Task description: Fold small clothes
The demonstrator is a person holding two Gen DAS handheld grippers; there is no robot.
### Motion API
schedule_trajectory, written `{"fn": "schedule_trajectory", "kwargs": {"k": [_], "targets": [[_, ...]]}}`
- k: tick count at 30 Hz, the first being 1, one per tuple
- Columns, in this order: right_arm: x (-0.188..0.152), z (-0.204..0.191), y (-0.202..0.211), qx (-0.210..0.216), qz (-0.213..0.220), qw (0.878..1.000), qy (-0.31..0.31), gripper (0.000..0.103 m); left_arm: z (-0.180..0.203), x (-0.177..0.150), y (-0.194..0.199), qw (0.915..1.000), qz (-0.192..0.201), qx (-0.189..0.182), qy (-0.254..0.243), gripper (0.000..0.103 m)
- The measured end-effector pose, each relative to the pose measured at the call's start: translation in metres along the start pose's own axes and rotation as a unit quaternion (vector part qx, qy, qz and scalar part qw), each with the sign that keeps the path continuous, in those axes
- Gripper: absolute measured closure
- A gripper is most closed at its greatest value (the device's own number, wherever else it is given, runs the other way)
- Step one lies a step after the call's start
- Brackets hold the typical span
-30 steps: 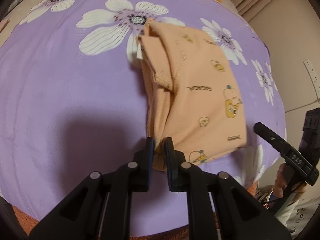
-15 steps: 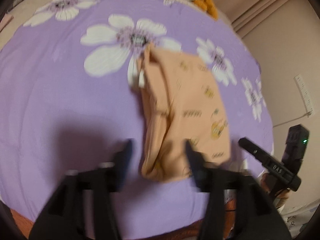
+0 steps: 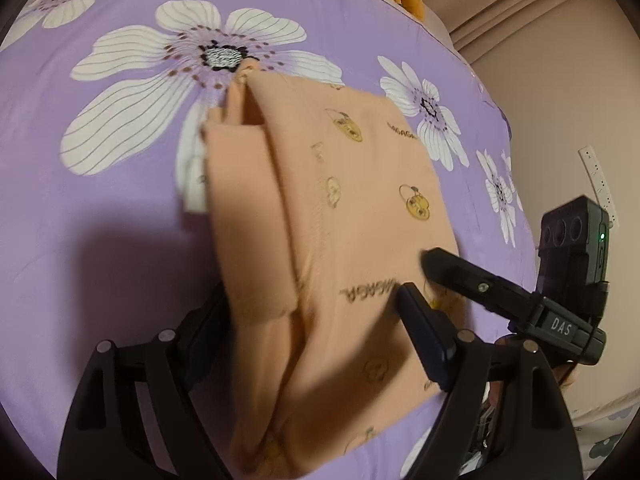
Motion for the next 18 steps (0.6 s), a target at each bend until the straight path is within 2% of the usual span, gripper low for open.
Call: {"fn": "schedule_trajectory", "kwargs": {"k": [3, 4, 5, 7, 9, 10, 12, 18], "targets": [[0.003, -0.005, -0.008, 0.018, -0.008, 1.000, 0.009, 0.021, 0.004, 0.004, -0.005, 1.0000, -0.003, 0.000, -0.004, 0.023], [0.004, -0.007, -0.011, 0.020, -0.008, 1.000, 0.014, 0.024, 0.006, 0.005, -0.007, 1.0000, -0.003, 0.006, -0.007, 0.030], [0.005, -0.008, -0.012, 0.014, -0.007, 1.000, 0.016, 0.030, 0.007, 0.005, -0.007, 0.9998, -0.005, 0.018, -0.010, 0.034], [0.005, -0.012, -0.013, -0.003, 0.001, 1.000, 0.030, 0.044, 0.008, 0.004, -0.006, 0.9994, -0.004, 0.030, -0.015, 0.055], [0.005, -0.012, -0.008, -0.009, 0.007, 0.999, 0.038, 0.063, 0.009, 0.004, -0.002, 0.9995, -0.001, 0.030, -0.007, 0.063], [0.005, -0.014, -0.004, -0.008, 0.011, 0.999, 0.043, 0.066, 0.011, 0.005, 0.002, 0.9995, 0.004, 0.031, -0.005, 0.066], [0.006, -0.019, 0.006, -0.001, 0.020, 0.998, 0.055, 0.074, 0.021, 0.007, 0.010, 0.9992, 0.013, 0.035, -0.015, 0.068], [0.014, -0.037, 0.049, 0.010, 0.066, 0.994, 0.092, 0.075, 0.058, 0.018, 0.038, 0.9965, 0.052, 0.041, -0.052, 0.068]]}}
Point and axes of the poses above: each gripper's, at about its wrist camera, not at the fingertips, and y roughly against the way its jaws point, z to its right, x to its top, the point moved 1 cm from there along -y, roughly the way its jaws point, and after that the axes turned 10 degrees about -y, right-handed, at the moved point
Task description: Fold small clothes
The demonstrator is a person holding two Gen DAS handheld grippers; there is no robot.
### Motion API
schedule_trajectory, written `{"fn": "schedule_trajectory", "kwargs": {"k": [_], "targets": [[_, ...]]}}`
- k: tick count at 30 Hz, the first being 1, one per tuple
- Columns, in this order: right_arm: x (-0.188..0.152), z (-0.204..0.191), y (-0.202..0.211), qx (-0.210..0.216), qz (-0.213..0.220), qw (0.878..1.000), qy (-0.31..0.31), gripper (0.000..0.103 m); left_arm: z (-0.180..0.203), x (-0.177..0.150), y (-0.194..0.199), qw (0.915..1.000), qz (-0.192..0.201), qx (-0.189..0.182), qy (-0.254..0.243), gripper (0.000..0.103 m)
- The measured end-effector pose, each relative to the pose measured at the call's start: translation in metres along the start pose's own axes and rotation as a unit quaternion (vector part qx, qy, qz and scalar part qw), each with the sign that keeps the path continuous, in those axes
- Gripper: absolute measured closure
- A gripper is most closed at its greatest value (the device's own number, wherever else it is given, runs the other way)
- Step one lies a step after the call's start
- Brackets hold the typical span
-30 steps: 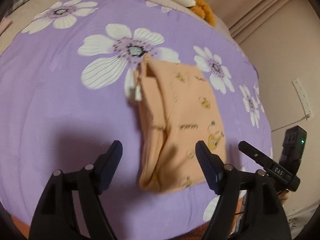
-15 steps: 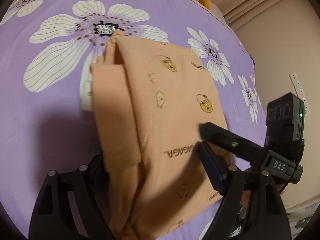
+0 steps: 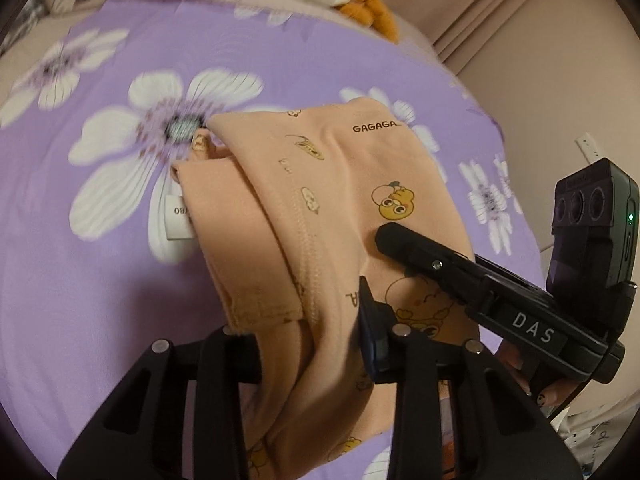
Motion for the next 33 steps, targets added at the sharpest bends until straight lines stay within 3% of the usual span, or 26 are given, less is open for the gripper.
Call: {"fn": "schedule_trajectory", "kwargs": {"k": [4, 7, 17, 22, 23, 25, 29, 31, 33], "targets": [[0.013, -0.001, 0.017, 0.000, 0.026, 1.000, 0.011, 0.075, 0.012, 0.013, 0.004, 0.9997, 0.017, -0.008, -0.012, 0.068], [0.018, 0.008, 0.014, -0.008, 0.029, 1.000, 0.005, 0.075, 0.014, 0.017, -0.008, 0.9999, 0.009, -0.007, -0.012, 0.068], [0.011, 0.047, -0.026, -0.036, -0.021, 0.998, -0.044, 0.075, 0.004, 0.008, -0.065, 0.9986, -0.050, 0.014, 0.002, 0.068], [0.006, 0.056, -0.031, -0.056, -0.031, 0.997, -0.052, 0.074, 0.006, 0.005, -0.072, 0.9982, -0.054, 0.026, -0.002, 0.058], [0.006, 0.058, -0.030, -0.058, -0.034, 0.996, -0.057, 0.071, 0.006, 0.005, -0.072, 0.9982, -0.054, 0.025, 0.002, 0.056], [0.007, 0.060, -0.027, -0.073, -0.031, 0.995, -0.058, 0.061, 0.008, 0.004, -0.070, 0.9977, -0.057, 0.037, 0.004, 0.036], [0.008, 0.058, -0.007, -0.102, -0.003, 0.994, -0.048, 0.028, 0.014, 0.007, -0.048, 0.9985, -0.035, 0.042, -0.004, 0.021], [0.009, 0.056, 0.006, -0.097, 0.013, 0.994, -0.047, 0.022, 0.017, 0.011, -0.032, 0.9988, -0.017, 0.046, -0.008, 0.007], [0.011, 0.051, 0.022, -0.094, 0.030, 0.994, -0.048, 0.018, 0.022, 0.013, -0.012, 0.9984, 0.006, 0.055, -0.014, 0.000]]}}
Point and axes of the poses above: each gripper's, at about its wrist camera, not at the fingertips, and y roughly against the way its jaws point, z to its right, x to its top, the point moved 1 cm from there along -y, roughly the way its jaws point, and after that the axes turned 10 degrees about -y, right-handed, at the moved point
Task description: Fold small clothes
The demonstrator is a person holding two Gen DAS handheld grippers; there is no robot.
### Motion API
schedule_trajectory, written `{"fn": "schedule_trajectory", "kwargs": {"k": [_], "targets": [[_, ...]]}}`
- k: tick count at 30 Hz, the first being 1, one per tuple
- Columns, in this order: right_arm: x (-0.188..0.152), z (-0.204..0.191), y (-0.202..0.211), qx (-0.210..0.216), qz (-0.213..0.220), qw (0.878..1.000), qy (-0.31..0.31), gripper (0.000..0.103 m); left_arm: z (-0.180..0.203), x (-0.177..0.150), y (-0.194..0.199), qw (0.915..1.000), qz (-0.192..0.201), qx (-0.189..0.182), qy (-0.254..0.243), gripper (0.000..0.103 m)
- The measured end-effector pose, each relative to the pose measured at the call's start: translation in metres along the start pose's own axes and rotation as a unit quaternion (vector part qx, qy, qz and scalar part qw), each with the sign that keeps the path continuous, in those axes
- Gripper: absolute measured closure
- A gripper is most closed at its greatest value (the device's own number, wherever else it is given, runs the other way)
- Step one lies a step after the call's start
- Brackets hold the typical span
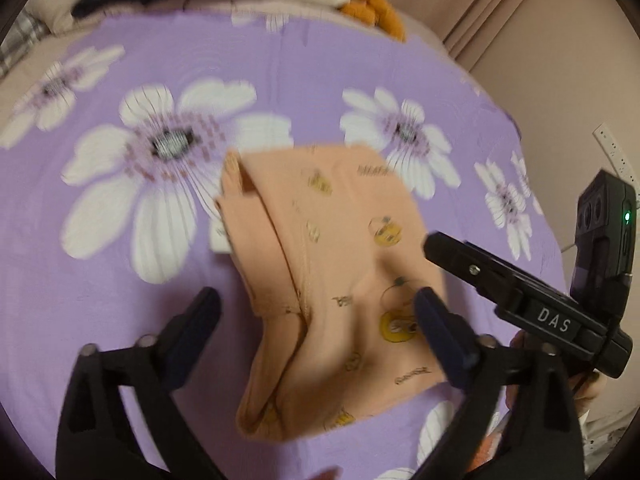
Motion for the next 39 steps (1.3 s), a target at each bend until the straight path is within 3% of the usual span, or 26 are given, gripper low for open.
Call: {"fn": "schedule_trajectory", "kwargs": {"k": [6, 10, 13, 21, 26, 39], "targets": [[0.001, -0.013, 0.058, 0.010, 0.067, 0.998, 0.002, 0.004, 0.008, 0.005, 0.063, 0.9984, 0.056, 0.005, -0.004, 0.000], [-0.004, -0.025, 0.091, -0.024, 0.125, 0.992, 0.019, 0.002, 0.013, 0.004, 0.095, 0.9952, 0.094, 0.024, -0.012, 0.000], [-0.008, -0.029, 0.103, -0.045, 0.143, 0.988, 0.024, 0.002, 0.017, -0.001, 0.110, 0.9936, 0.106, 0.033, -0.019, 0.000], [-0.024, -0.033, 0.113, -0.080, 0.152, 0.985, 0.027, 0.002, 0.015, -0.022, 0.111, 0.9908, 0.100, 0.086, -0.031, 0.000], [-0.035, -0.039, 0.113, -0.103, 0.155, 0.981, 0.044, 0.002, 0.012, -0.033, 0.107, 0.9928, 0.087, 0.079, -0.022, 0.000], [-0.043, -0.043, 0.119, -0.102, 0.160, 0.981, 0.042, 0.002, 0.013, -0.042, 0.114, 0.9925, 0.090, 0.081, -0.019, 0.000]]}}
Point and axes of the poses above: each gripper's, at about its wrist camera, not at the fingertips, and y roughly against the way its jaws point, z to its right, x to its top, the point moved 1 cm from there along -y, roughly the way its jaws point, and after that the axes turned 10 degrees about -y, right-handed, at the moved point
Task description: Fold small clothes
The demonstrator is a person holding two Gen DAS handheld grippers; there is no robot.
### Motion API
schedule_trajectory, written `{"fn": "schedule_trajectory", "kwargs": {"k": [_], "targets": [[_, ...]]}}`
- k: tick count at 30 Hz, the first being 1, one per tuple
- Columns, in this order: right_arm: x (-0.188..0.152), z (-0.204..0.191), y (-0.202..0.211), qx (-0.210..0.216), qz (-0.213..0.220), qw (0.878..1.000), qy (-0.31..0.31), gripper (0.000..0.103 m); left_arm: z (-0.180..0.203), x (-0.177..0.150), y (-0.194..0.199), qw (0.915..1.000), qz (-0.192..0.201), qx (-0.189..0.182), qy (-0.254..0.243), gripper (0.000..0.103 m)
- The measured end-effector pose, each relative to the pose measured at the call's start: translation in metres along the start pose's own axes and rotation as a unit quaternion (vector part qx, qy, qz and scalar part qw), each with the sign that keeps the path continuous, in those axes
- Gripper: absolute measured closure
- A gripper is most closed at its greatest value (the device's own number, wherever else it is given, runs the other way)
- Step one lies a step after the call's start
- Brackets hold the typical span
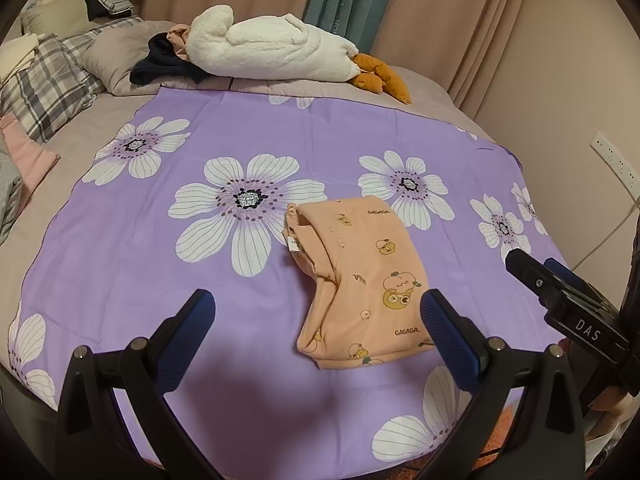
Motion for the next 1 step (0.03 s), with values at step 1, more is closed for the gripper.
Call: {"fn": "schedule_trajectory", "kwargs": {"k": [1], "targets": [[-0.0004, -0.0001, 0.0008, 0.000, 0.001, 1.000, 0.000, 0.002, -0.0004, 0.0002, 0.0008, 1.0000, 0.000, 0.001, 0.002, 0.000]]}}
Point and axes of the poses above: each gripper's, at about its wrist camera, not at the fingertips, and y roughly against the way its jaws point, z to its right, x to its top, the point moved 1 cm from there along -y, roughly the way its jaws point, and after that the axes turned 10 degrees about -y, right-handed, at the moved point
